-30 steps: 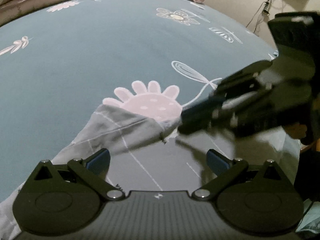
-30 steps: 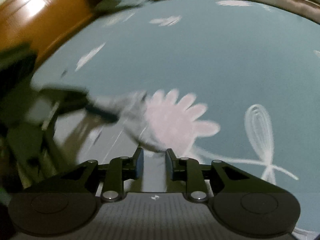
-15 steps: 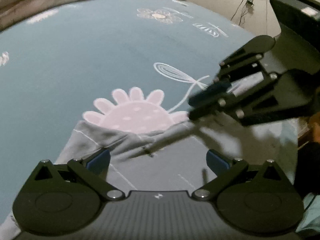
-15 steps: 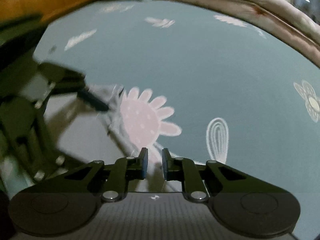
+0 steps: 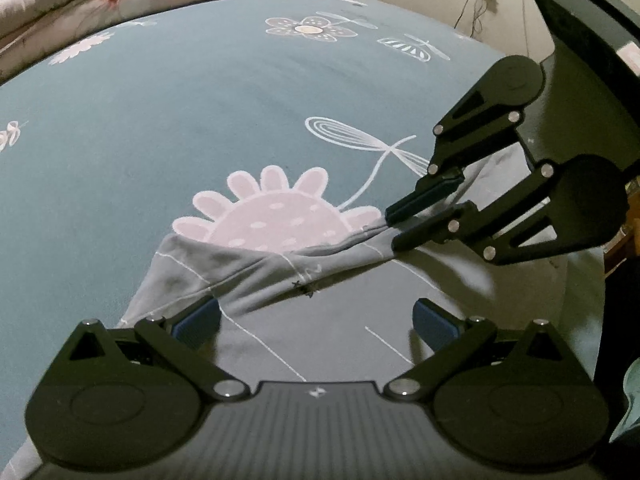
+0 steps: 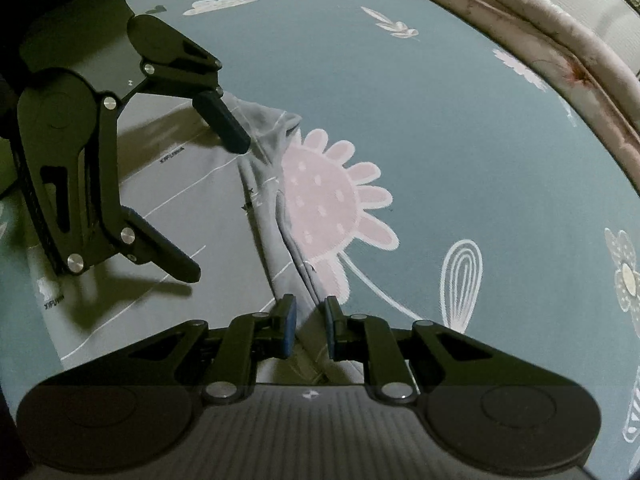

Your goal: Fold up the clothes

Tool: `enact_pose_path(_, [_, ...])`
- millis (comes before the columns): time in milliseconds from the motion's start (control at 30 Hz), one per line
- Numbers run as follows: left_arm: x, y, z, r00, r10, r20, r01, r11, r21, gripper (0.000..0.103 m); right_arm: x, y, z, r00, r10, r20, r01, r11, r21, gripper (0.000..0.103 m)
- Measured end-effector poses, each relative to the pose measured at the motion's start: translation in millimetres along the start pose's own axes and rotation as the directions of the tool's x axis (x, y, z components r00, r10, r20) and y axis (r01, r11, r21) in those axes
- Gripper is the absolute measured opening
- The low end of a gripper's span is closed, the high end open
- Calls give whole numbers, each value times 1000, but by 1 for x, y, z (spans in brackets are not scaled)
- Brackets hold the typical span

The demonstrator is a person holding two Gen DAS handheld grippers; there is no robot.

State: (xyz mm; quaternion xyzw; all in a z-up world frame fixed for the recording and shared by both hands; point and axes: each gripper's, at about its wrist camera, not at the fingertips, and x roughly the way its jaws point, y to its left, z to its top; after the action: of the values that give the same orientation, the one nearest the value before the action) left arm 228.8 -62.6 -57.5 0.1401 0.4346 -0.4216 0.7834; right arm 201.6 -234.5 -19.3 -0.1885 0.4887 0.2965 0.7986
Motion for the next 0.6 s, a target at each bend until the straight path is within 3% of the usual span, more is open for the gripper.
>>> enact_pose_path(133, [1, 1, 2, 1000, -3, -5, 3, 1000, 3, 102, 1, -1, 4, 999, 47, -27, -48, 998, -33, 8])
enact_pose_path(267, [-4, 7, 3, 1000, -10, 22, 11, 999, -49, 102, -10, -5, 7, 999, -25, 24, 26, 998, -50, 5])
enact_pose_path(367, [-4, 14, 3, 1000, -7, 17, 8, 996, -88, 102, -13, -21, 4, 999, -21, 43, 18, 998, 64, 7])
enact_pose_path(500, [-6, 16, 2, 1000, 21, 12, -19, 996, -82, 102, -8, -10, 0, 999, -42, -5, 42, 998, 37, 16])
enact_pose_path(600, [-8, 19, 2, 1000, 30, 9, -29, 995, -97, 102, -19, -13, 5, 998, -12, 60, 4, 993, 120, 18])
